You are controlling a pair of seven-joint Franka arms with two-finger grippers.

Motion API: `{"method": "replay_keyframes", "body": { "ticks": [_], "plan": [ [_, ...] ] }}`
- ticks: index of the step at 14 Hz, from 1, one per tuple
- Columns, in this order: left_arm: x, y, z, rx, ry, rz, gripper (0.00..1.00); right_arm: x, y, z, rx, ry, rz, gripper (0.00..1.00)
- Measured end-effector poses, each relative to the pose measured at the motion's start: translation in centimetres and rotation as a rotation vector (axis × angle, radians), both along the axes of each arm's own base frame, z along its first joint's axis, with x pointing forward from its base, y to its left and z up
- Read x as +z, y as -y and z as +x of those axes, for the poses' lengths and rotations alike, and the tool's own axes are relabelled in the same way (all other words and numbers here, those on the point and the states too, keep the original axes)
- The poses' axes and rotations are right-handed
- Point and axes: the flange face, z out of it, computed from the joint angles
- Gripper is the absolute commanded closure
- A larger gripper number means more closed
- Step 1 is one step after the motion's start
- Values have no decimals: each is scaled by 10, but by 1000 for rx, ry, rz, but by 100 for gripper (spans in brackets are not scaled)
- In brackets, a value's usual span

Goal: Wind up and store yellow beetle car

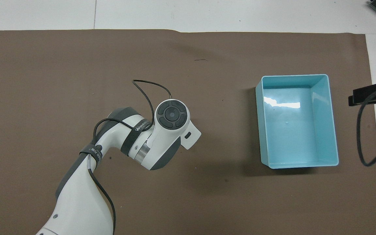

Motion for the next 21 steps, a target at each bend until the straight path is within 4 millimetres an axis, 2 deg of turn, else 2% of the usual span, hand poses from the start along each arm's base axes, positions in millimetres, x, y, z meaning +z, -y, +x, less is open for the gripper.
{"method": "replay_keyframes", "body": {
  "ticks": [4,6,14,21],
  "plan": [
    [-15,1,-23,-5,5,-10,100,0,0,0,0,0,0,0],
    [-15,-5,-27,-3,21,-22,100,0,0,0,0,0,0,0],
    [-15,-33,-21,6,10,-9,100,0,0,0,0,0,0,0],
    [-15,-81,-9,-49,-10,4,100,0,0,0,0,0,0,0]
  ]
}}
